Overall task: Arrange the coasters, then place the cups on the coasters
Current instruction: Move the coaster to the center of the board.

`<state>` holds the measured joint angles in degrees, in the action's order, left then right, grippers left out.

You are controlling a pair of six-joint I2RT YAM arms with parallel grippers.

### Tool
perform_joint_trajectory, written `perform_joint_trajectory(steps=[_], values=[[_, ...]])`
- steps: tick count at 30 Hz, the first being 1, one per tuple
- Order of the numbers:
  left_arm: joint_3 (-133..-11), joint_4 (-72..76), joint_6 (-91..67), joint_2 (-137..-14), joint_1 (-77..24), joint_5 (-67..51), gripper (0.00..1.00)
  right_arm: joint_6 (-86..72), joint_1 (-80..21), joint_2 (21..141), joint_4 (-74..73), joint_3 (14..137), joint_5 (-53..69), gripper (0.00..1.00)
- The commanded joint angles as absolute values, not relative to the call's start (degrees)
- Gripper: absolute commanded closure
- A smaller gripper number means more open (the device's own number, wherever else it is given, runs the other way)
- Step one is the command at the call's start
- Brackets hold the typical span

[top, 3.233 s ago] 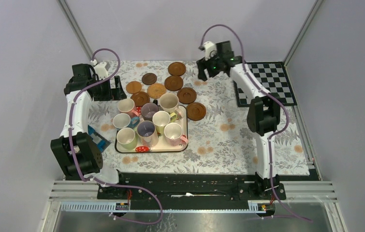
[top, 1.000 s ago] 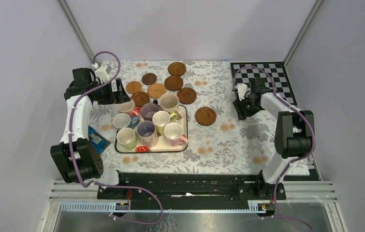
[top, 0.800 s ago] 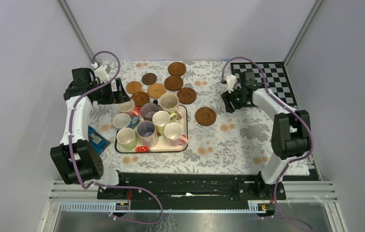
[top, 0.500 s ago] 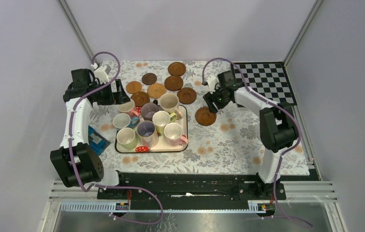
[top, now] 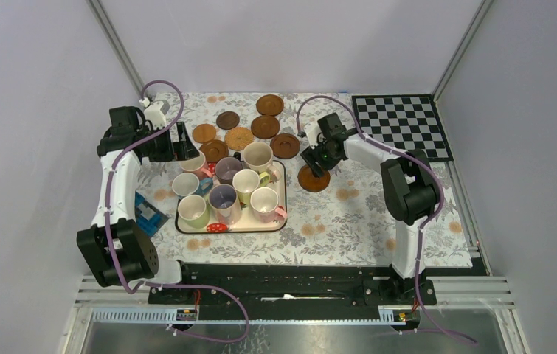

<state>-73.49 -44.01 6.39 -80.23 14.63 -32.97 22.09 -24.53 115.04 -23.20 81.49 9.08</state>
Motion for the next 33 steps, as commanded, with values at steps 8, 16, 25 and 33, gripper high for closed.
perform_joint_trajectory(steps=[8, 16, 25, 33], values=[[-73.7, -42.1, 6.6, -78.5, 14.7, -34.8, 0.01, 25.1, -25.4, 115.6, -22.2, 78.9, 3.3, 0.38], [-72.7, -42.1, 6.9, -78.0, 14.7, -34.7, 0.01, 25.5, -23.1, 111.8, -24.1, 73.1, 4.8, 0.44], [-72.3, -42.1, 7.2, -77.7, 14.7, -34.9, 0.01, 28.2, -12.8, 106.7, -25.2, 65.7, 7.2, 0.46], [-72.4, -42.1, 7.1, -78.1, 14.7, -35.8, 0.01, 34.4, 2.0, 104.7, -24.9, 62.8, 6.4, 0.47]])
